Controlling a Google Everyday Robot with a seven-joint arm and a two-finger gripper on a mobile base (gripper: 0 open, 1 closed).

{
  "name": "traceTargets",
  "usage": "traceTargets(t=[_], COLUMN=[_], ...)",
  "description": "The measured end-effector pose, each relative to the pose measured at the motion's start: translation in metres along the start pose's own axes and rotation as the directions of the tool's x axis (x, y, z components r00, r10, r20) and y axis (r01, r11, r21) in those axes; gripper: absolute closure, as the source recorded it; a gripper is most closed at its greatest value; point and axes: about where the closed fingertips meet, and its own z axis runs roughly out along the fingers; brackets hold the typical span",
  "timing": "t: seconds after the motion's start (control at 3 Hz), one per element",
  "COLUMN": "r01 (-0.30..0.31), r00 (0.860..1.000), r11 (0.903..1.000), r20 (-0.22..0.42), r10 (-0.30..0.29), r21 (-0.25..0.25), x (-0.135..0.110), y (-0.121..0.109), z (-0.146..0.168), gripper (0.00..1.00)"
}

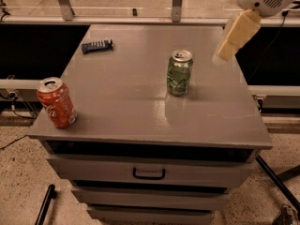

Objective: Move rxbar blueberry near coke can

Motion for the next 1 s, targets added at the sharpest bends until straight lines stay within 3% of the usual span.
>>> traceTargets(t=[0.33,0.67,1.0], r01=[0.019,0.020,-0.039], r00=[0.995,0.978,0.972], r11=[0.9998,0.9998,0.9989], r20=[0.094,0.208,0.231], r10=[-0.019,-0.020,0.031], r21=[0.009,0.000,0.028], x=[-0.047,-0.117,-0.152], y=[-0.039,-0.070,-0.090], z=[0.014,0.049,0.087], gripper=[0.00,0.00,0.00])
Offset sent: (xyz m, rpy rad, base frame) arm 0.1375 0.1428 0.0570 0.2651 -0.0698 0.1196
